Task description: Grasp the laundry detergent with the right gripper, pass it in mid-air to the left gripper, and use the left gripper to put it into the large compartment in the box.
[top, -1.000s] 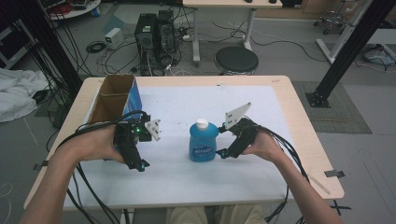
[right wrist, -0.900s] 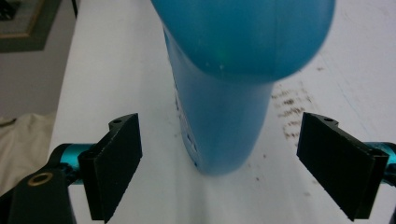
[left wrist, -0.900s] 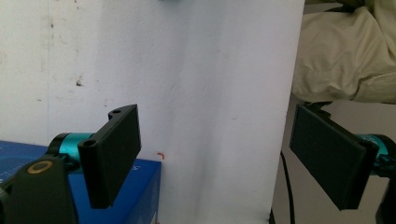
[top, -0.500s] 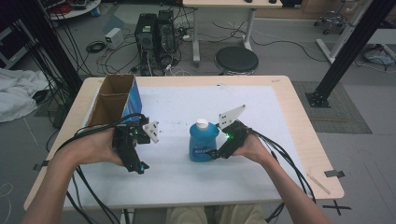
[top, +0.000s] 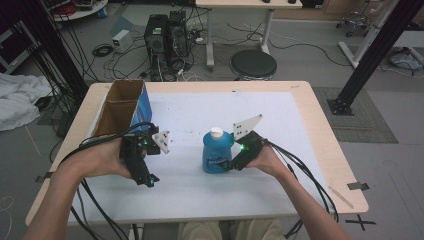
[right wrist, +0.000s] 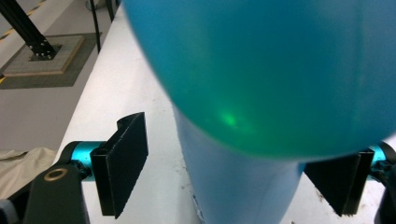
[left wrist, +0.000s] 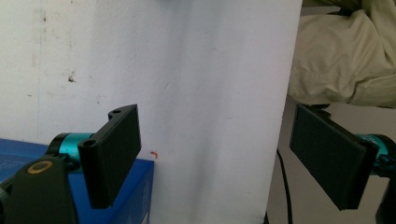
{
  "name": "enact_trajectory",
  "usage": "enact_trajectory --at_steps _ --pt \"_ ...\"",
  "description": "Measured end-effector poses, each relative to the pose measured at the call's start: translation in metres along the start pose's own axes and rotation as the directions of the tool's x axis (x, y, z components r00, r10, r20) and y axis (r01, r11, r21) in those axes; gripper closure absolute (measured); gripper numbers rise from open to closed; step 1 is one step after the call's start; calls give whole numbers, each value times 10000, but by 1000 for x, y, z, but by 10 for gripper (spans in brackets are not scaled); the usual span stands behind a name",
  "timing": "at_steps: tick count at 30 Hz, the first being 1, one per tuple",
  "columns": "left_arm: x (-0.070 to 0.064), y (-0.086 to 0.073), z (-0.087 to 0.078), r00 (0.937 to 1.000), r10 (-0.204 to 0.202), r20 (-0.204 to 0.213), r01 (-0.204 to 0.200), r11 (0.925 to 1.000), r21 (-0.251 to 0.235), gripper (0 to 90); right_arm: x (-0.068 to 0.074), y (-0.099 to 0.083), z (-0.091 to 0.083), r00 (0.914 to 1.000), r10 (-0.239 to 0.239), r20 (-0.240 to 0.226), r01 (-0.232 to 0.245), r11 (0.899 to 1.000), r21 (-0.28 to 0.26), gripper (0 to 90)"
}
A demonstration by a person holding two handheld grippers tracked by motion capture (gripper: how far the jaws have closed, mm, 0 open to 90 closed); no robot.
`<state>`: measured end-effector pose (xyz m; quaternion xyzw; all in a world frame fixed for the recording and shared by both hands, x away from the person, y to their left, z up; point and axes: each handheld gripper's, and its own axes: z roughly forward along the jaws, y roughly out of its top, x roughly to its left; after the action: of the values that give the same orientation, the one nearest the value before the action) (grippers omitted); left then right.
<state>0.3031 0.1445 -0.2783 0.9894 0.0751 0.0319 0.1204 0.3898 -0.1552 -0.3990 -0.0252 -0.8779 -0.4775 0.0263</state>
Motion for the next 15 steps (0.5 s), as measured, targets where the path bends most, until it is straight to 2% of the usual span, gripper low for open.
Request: enact_trajectory --at_steps 3,5,15 --pt "0 0 0 10000 44 -9 -44 10000 -5 167 -1 -1 0 9999 95 -38 -95 10000 -20 186" --pt "0 -1 0 10000 31 3 -31 10000 4 167 -2 -2 0 9999 85 -99 -86 9999 -136 232" --pt "-1 -3 1 10000 -6 -13 6 10000 -29 167 -4 -3 1 9996 178 -223 -186 9992 -340 257"
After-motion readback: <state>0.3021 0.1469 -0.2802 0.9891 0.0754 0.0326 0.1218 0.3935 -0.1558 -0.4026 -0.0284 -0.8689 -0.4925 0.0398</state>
